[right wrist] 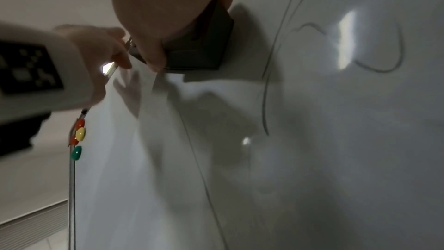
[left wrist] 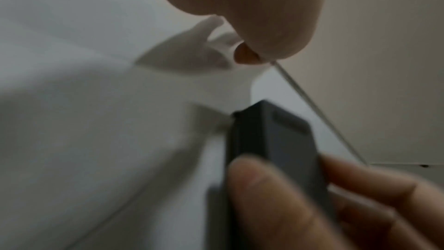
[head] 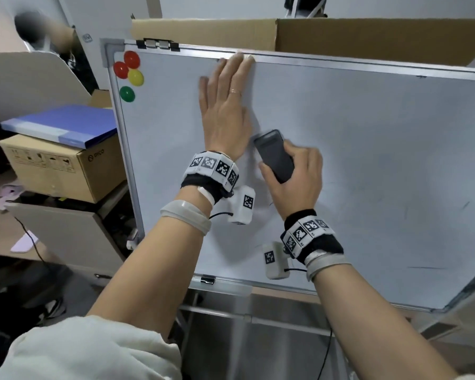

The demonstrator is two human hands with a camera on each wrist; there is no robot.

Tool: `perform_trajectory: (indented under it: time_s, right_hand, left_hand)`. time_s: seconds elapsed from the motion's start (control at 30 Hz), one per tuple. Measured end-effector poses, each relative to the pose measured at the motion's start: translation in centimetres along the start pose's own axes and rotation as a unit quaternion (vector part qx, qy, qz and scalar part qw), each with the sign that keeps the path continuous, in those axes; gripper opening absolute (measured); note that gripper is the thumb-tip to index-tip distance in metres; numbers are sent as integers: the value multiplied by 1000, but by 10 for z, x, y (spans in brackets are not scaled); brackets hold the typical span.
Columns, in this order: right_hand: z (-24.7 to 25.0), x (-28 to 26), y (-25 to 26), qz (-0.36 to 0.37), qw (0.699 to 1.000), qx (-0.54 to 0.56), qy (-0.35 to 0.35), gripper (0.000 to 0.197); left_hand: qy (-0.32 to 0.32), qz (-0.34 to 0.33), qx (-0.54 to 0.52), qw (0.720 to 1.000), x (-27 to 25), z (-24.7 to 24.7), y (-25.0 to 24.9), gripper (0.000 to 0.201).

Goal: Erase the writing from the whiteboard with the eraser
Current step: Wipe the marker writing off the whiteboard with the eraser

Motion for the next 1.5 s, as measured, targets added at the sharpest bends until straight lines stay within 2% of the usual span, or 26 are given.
perform_trajectory:
  time_s: [0.1, 0.2, 0.33, 0.37, 0.43, 0.47, 0.57, 0.63, 0.67, 0.7, 0.73, 0.77, 0.8, 0.83, 0.9, 1.0, 1.1, 1.17, 1.23, 1.33, 1.4, 1.43, 1.5]
  right_hand:
    - [0, -7, 4, -2, 1000, 6, -2, 53]
    - [-7, -17, 5, 6, 1000, 9, 18, 53]
    - [-20, -43, 10, 21, 999, 10, 49, 51]
    - [-23, -50, 12, 28, 998, 9, 57, 50]
    - [-30, -60, 16, 41, 996, 5, 73, 48]
    - [-34, -64, 18, 49, 995, 2, 81, 48]
    - [-52, -82, 22, 81, 989, -2, 124, 45]
    - [-61, -101, 19, 89, 983, 3, 160, 46]
    - [-64, -109, 17, 87, 981, 5, 172, 47]
    - [-65, -115, 14, 82, 980, 7, 178, 48]
    - [-65, -119, 12, 78, 980, 9, 180, 48]
    - [-65, -121, 11, 75, 981, 11, 180, 46]
    - [-66, -121, 11, 75, 981, 13, 180, 45]
    - [-67, -121, 12, 77, 980, 14, 181, 45]
    - [-68, -119, 16, 90, 980, 17, 179, 44]
    - [-62, -103, 24, 103, 986, 1, 131, 43]
    - [-51, -79, 24, 87, 994, -22, 59, 40]
    - [-49, -78, 21, 85, 994, -31, 56, 40]
    - [-54, -96, 16, 88, 992, -30, 86, 40]
    - [-70, -152, 7, 79, 976, -23, 200, 50]
    - [-78, -174, 5, 62, 964, -32, 255, 56]
    - [-79, -171, 8, 56, 963, -35, 262, 56]
    - [-73, -142, 16, 53, 972, -37, 227, 52]
  left_hand:
    - [-20, 108, -27, 994, -62, -3, 50, 77]
    - [-8, 192, -19, 981, -133, -13, 95, 75]
    - [-32, 332, -1, 943, -209, -14, 145, 73]
    - [-48, 387, 0, 921, -228, -12, 159, 72]
    - [-73, 527, -18, 847, -272, -12, 186, 67]
    - [-49, 574, -10, 817, -290, -18, 195, 64]
    - [104, 625, -5, 774, -337, -46, 211, 58]
    - [161, 693, -57, 701, -370, -62, 217, 53]
    - [211, 699, -55, 681, -379, -71, 214, 48]
    - [254, 696, -25, 671, -385, -80, 214, 45]
    - [301, 661, 10, 687, -387, -88, 211, 42]
    - [341, 607, 39, 716, -384, -94, 204, 43]
    - [337, 581, 59, 738, -383, -92, 201, 48]
    - [341, 569, 93, 742, -383, -88, 202, 55]
    - [389, 509, 155, 752, -382, -93, 200, 47]
    - [489, 440, 241, 714, -392, -101, 198, 37]
    - [528, 350, 312, 708, -388, -105, 192, 39]
    - [549, 307, 341, 699, -389, -108, 192, 40]
    - [561, 275, 361, 693, -390, -108, 190, 40]
    - [570, 245, 378, 687, -392, -105, 189, 40]
    - [568, 217, 388, 693, -391, -105, 188, 40]
    - [567, 209, 390, 695, -390, -104, 187, 39]
    - [566, 192, 404, 693, -388, -99, 186, 38]
Point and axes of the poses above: each hand's wrist, its own x-axis towards the middle knuckle, its own z-axis out of the back of the hand, y = z × x, the point moved 8 cm from there along x, towards the middle knuckle, and after that the axes turned 8 degrees about z, right-handed, at the moved point
